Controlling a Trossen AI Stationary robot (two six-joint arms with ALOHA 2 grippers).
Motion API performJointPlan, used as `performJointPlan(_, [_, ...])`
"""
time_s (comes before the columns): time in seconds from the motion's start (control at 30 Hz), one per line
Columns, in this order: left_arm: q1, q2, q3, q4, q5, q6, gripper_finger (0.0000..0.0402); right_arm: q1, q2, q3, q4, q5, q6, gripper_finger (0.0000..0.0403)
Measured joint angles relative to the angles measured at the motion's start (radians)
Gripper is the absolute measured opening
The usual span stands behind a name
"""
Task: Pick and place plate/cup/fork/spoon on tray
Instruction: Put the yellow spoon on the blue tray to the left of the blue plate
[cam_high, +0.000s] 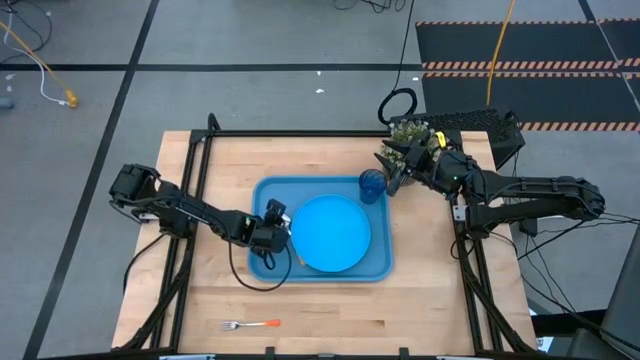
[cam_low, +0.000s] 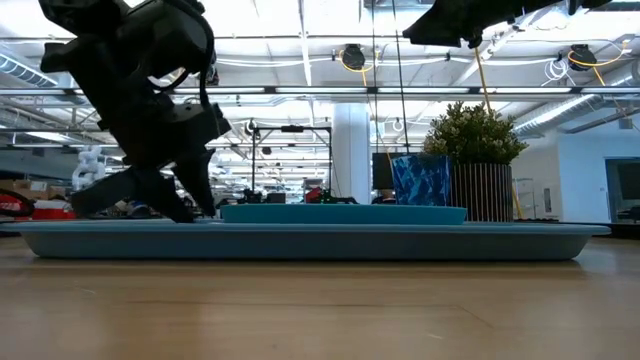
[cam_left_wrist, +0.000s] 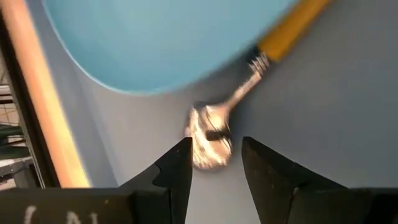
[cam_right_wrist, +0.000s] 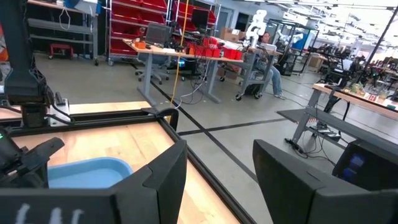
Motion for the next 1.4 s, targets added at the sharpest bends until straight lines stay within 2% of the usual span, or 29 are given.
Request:
performJointPlan(0.4, [0.035, 0.071, 0.002, 0.076, -0.017, 0.042, 0.0143, 0.000, 0.000, 0.000, -0.003, 0.000, 0.007, 0.0176])
performJointPlan(0.63, [0.031, 0.052, -0.001, 0.052, -0.039, 0.089, 0.0139, -0.001, 0.000, 0.000, -0.005, 0.000, 0.007, 0.0176])
performJointPlan(0.73, [0.031, 0.035, -0.001, 0.047, -0.042, 0.103, 0.0112, -0.001, 0.000, 0.000, -0.005, 0.000, 0.007, 0.0176])
performJointPlan(0.93, [0.031, 0.028, 0.003, 0.037, -0.068, 0.100, 0.0016, -0.001, 0.000, 0.000, -0.005, 0.000, 0.007, 0.0176])
performJointPlan(1.17, [0.029, 0.028, 0.014, 0.009, -0.068, 0.105, 0.0007, -0.001, 0.000, 0.000, -0.005, 0.000, 0.007, 0.0176])
performJointPlan(1.4, [0.029, 0.029, 0.104, -0.222, -0.025, 0.163, 0.0007, -0.001, 0.000, 0.000, -0.005, 0.000, 0.007, 0.0176])
